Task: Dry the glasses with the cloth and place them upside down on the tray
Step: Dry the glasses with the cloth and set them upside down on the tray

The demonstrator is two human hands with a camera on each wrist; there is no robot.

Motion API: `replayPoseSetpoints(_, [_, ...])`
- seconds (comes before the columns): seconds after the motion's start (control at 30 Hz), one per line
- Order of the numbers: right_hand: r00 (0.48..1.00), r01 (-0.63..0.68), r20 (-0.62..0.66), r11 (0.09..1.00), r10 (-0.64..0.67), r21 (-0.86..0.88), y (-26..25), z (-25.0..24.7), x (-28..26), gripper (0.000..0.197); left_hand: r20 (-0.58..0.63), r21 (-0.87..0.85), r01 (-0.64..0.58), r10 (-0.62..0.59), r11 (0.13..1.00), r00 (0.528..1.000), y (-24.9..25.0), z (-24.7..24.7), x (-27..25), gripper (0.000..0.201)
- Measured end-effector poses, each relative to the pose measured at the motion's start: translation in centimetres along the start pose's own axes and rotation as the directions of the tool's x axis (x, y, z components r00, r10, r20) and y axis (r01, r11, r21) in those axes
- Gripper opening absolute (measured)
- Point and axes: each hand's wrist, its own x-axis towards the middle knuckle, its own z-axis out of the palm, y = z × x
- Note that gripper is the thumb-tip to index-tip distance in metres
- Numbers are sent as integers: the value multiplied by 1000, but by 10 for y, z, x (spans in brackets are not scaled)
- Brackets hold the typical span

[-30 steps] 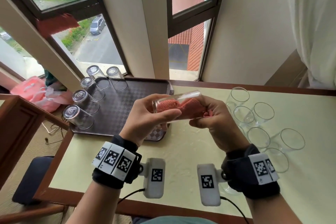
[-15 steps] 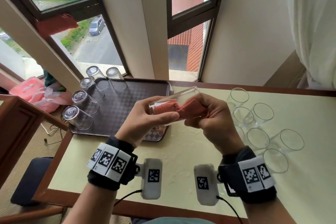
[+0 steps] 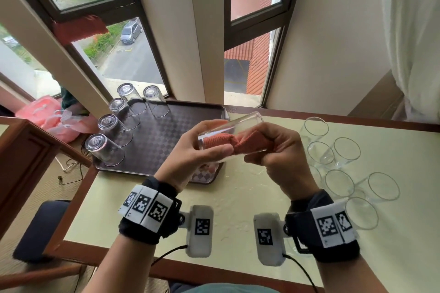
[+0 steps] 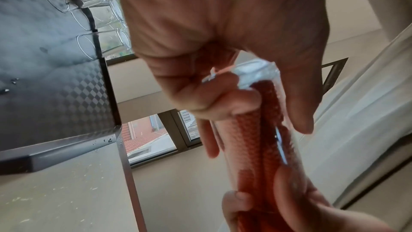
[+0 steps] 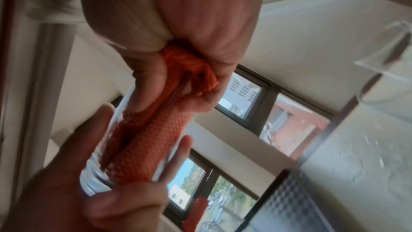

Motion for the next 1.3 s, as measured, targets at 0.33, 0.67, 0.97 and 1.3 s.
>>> replayPoseSetpoints(0.33, [988,-150,41,985,147,85,-4,-5,6,31,-55,292,-237,263,927,963,-9,4,-5,73])
replayPoseSetpoints(0.67, [999,-49,18,999,50,-20,-1,6,6,40,-130,74,-94,104,993,986,-3,3,-5,61])
replayPoseSetpoints(0.97, [998,-53,-32,986,59,159,1,5,4,27,-61,172,-215,228,961,972,-7,4,-8,77])
replayPoseSetpoints(1.3, [993,-109,52,990,105,90,0,5,2,28,-48,313,-272,301,910,953,-7,-1,-11,75])
